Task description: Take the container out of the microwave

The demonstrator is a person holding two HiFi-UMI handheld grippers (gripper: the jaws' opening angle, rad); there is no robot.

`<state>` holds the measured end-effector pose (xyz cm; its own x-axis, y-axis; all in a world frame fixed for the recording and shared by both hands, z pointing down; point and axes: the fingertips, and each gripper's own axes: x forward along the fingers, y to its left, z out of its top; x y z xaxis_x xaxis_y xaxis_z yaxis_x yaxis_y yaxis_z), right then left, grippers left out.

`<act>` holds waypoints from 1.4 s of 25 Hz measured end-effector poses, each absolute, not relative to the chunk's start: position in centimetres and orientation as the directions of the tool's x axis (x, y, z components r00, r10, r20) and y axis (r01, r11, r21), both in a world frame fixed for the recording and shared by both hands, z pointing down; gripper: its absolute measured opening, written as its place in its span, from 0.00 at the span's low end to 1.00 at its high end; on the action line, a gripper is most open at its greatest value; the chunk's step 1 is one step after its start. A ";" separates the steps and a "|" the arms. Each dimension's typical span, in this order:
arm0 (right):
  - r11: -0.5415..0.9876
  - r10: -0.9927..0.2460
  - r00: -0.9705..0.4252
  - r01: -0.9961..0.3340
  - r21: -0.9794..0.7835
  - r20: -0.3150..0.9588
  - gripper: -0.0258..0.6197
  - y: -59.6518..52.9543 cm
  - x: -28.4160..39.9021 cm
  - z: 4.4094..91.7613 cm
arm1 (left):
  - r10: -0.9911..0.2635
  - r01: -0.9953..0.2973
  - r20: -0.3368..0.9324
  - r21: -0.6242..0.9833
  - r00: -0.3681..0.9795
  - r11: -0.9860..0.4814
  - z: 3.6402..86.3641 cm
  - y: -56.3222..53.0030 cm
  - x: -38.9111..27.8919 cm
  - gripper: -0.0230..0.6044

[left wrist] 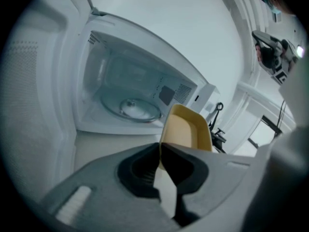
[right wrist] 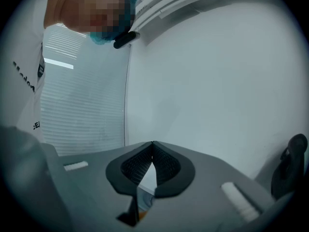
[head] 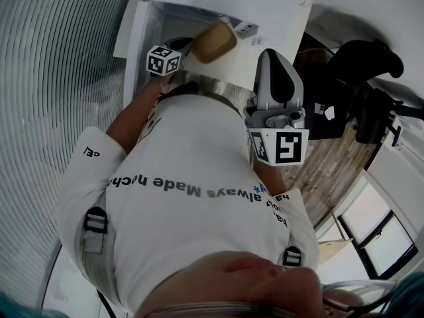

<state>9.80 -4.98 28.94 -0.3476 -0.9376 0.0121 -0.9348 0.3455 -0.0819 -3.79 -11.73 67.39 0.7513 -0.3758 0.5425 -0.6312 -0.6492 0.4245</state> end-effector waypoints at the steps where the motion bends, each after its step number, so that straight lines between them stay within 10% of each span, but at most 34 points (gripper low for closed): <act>1: 0.343 -0.939 -0.345 -0.936 -0.082 0.011 0.04 -4.9 9.9 28.9 | -0.365 -0.623 0.544 0.425 0.756 -0.657 67.4 -11.4 -3.5 0.07; 35: 0.230 -0.972 -0.233 -0.970 -0.075 0.035 0.04 -2.2 14.4 30.0 | 0.076 -0.251 0.634 0.410 0.769 -0.877 72.4 -6.0 10.4 0.07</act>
